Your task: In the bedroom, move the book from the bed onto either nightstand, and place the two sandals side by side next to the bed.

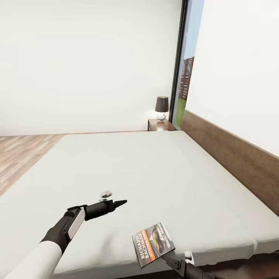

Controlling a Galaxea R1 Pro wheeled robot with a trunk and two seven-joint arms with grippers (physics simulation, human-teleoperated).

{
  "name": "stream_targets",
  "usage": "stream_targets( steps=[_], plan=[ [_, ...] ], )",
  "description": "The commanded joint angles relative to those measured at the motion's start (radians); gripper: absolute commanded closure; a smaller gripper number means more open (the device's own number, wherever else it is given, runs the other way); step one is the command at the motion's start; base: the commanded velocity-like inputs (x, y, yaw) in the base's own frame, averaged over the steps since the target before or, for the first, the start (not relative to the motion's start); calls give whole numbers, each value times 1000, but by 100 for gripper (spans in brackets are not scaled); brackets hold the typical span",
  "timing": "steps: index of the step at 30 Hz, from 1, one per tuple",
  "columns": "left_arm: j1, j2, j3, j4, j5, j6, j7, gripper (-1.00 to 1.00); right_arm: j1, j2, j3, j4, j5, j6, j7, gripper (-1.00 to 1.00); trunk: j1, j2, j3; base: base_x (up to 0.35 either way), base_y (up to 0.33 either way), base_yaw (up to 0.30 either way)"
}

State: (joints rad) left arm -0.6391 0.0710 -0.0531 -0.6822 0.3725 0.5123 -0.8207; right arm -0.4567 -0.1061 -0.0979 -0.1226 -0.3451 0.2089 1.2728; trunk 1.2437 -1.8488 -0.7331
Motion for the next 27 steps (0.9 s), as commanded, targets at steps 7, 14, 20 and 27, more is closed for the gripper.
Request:
stream_targets(
  steps=[7, 14, 20, 27],
  plan=[
    [-1, 1, -4, 0, 9, 9, 2, -100, 0, 0, -8, 0, 5, 10, 4, -100, 0, 0, -1, 4, 0, 0],
    [-1, 1, -4, 0, 9, 8, 2, -100, 0, 0, -8, 0, 5, 10, 3, -100, 0, 0, -1, 139, 0, 0],
    [-1, 1, -4, 0, 9, 8, 1, -100, 0, 0, -8, 0, 5, 10, 3, -100, 0, 0, -1, 38, 0, 0],
    [-1, 1, -4, 0, 9, 9, 1, -100, 0, 0, -8, 0, 5, 10, 3, -100, 0, 0, -1, 3, 0, 0]
  ],
)
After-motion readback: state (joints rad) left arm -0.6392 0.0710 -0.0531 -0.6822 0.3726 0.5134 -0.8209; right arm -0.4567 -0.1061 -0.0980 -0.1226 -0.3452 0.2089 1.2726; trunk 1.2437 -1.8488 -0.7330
